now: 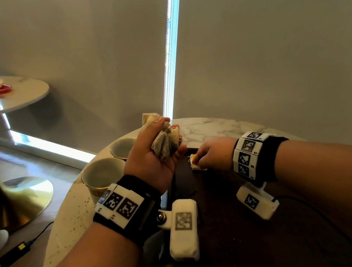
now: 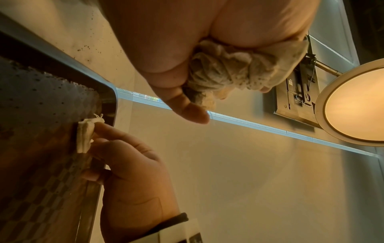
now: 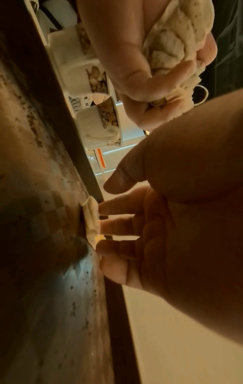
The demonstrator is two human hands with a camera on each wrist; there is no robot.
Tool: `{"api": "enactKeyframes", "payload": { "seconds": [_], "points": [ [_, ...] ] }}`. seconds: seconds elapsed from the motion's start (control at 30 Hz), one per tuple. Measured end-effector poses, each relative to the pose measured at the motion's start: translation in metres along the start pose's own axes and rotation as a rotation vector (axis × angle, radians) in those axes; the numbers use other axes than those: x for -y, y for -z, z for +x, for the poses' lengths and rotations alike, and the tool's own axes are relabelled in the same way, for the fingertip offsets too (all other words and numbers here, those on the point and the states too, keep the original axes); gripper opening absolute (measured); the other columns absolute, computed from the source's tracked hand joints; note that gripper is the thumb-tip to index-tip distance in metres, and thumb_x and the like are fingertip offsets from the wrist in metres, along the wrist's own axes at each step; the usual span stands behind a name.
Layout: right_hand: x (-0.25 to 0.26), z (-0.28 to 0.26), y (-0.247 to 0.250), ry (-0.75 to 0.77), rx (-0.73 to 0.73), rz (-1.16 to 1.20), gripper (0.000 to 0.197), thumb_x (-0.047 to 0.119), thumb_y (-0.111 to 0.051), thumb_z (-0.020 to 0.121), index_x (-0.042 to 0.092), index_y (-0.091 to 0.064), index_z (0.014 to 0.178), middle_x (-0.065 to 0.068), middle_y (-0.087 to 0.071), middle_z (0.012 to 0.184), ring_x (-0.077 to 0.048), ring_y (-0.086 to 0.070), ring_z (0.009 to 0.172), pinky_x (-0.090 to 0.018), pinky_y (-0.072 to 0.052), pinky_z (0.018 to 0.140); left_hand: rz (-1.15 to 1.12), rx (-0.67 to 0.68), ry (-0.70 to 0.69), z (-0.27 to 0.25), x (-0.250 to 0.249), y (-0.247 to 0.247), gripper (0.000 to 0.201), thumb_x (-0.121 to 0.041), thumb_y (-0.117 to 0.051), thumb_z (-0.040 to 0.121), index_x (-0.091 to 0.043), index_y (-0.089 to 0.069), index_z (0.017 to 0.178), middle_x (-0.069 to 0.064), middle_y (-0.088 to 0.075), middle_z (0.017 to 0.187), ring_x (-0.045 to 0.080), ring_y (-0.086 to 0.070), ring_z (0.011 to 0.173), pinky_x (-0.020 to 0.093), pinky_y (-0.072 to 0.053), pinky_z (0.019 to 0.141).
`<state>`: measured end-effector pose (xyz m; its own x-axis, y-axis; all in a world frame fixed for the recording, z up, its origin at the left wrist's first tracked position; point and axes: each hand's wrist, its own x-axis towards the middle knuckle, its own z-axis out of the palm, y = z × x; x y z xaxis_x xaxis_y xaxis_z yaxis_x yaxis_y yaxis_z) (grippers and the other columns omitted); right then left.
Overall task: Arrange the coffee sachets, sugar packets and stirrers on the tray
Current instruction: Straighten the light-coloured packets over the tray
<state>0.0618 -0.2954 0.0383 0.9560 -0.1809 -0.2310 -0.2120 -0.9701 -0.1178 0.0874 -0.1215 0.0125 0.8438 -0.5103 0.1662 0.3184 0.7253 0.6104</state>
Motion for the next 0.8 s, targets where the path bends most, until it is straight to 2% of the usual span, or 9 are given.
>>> {"api": "enactKeyframes", "payload": {
  "seconds": [0.1,0.17,0.27,0.37,0.5,0.57,0.7,0.77,0.8],
  "points": [
    [-0.003,0.001,0.003,0.010,-0.018,0.014,0.027,0.029,-0.057,0.095,0.033,-0.072,0.117,0.009,-0.067,0.109,-0.008,-0.057,0.094,-0.023,-0.046,0.078,-0.010,-0.001,0.015,0.000,0.000,-0.001,0.034,-0.034,-0.073,0.073,-0.012,-0.065,0.098,0.010,-0.065,0.094,0.023,-0.064,0.084,0.030,-0.057,0.064],
    [-0.005,0.001,0.009,0.051,-0.126,0.109,0.021,0.032,-0.058,0.097,0.029,-0.073,0.112,0.010,-0.068,0.102,-0.005,-0.058,0.086,-0.021,-0.044,0.070,-0.007,0.002,0.020,0.000,0.000,0.000,0.030,-0.033,-0.071,0.077,-0.011,-0.065,0.097,0.011,-0.065,0.095,0.023,-0.063,0.083,0.030,-0.056,0.062],
    [0.000,-0.003,0.024,0.097,-0.365,0.453,0.026,0.041,-0.055,0.098,0.022,-0.071,0.104,0.006,-0.069,0.091,-0.010,-0.063,0.083,-0.027,-0.051,0.072,0.007,-0.009,0.029,0.000,0.000,0.000,0.031,-0.034,-0.069,0.078,-0.011,-0.066,0.099,0.012,-0.065,0.096,0.026,-0.063,0.088,0.032,-0.056,0.066],
    [0.013,-0.014,0.038,0.166,-0.446,0.700,0.032,0.048,-0.057,0.096,0.019,-0.069,0.102,0.001,-0.068,0.086,-0.014,-0.065,0.080,-0.032,-0.055,0.074,0.032,-0.046,0.030,-0.001,0.002,-0.001,0.036,-0.038,-0.069,0.078,-0.011,-0.066,0.103,0.014,-0.062,0.101,0.026,-0.062,0.093,0.031,-0.057,0.065],
    [0.032,-0.036,0.042,0.360,-0.405,0.749,0.040,0.054,-0.072,0.080,0.017,-0.065,0.095,0.001,-0.063,0.077,-0.002,-0.058,0.062,-0.022,-0.051,0.062,0.078,-0.141,0.040,0.001,0.003,0.000,0.042,-0.039,-0.062,0.095,-0.008,-0.061,0.124,0.019,-0.064,0.115,0.023,-0.066,0.092,0.030,-0.057,0.062],
    [0.039,-0.042,0.038,0.441,-0.315,0.788,0.053,0.056,-0.082,0.065,0.015,-0.065,0.094,-0.002,-0.064,0.079,-0.007,-0.059,0.065,-0.023,-0.050,0.061,0.120,-0.161,0.049,0.001,0.003,-0.001,0.046,-0.043,-0.056,0.100,-0.012,-0.057,0.134,0.017,-0.065,0.124,0.024,-0.069,0.100,0.030,-0.057,0.063],
    [0.046,-0.039,0.027,0.431,-0.214,0.867,0.058,0.055,-0.092,0.047,0.023,-0.066,0.087,-0.009,-0.072,0.088,-0.028,-0.071,0.080,-0.045,-0.061,0.077,0.187,-0.169,0.057,0.002,0.004,0.000,0.054,-0.052,-0.052,0.100,-0.019,-0.050,0.142,0.015,-0.066,0.130,0.026,-0.072,0.109,0.034,-0.060,0.077],
    [0.047,-0.037,0.024,0.416,-0.221,0.852,0.052,0.047,-0.094,0.052,0.022,-0.067,0.089,-0.014,-0.073,0.093,-0.036,-0.072,0.087,-0.053,-0.060,0.083,0.187,-0.188,0.073,0.001,0.004,-0.003,0.055,-0.054,-0.051,0.099,-0.019,-0.049,0.142,0.017,-0.067,0.130,0.029,-0.072,0.109,0.040,-0.059,0.084],
    [0.047,-0.038,0.023,0.411,-0.225,0.847,0.045,0.037,-0.093,0.060,0.020,-0.067,0.091,-0.015,-0.073,0.094,-0.036,-0.072,0.088,-0.054,-0.060,0.083,0.171,-0.195,0.073,0.001,0.003,-0.004,0.054,-0.053,-0.052,0.100,-0.018,-0.050,0.140,0.017,-0.067,0.128,0.029,-0.072,0.107,0.040,-0.060,0.081]
  ]
}}
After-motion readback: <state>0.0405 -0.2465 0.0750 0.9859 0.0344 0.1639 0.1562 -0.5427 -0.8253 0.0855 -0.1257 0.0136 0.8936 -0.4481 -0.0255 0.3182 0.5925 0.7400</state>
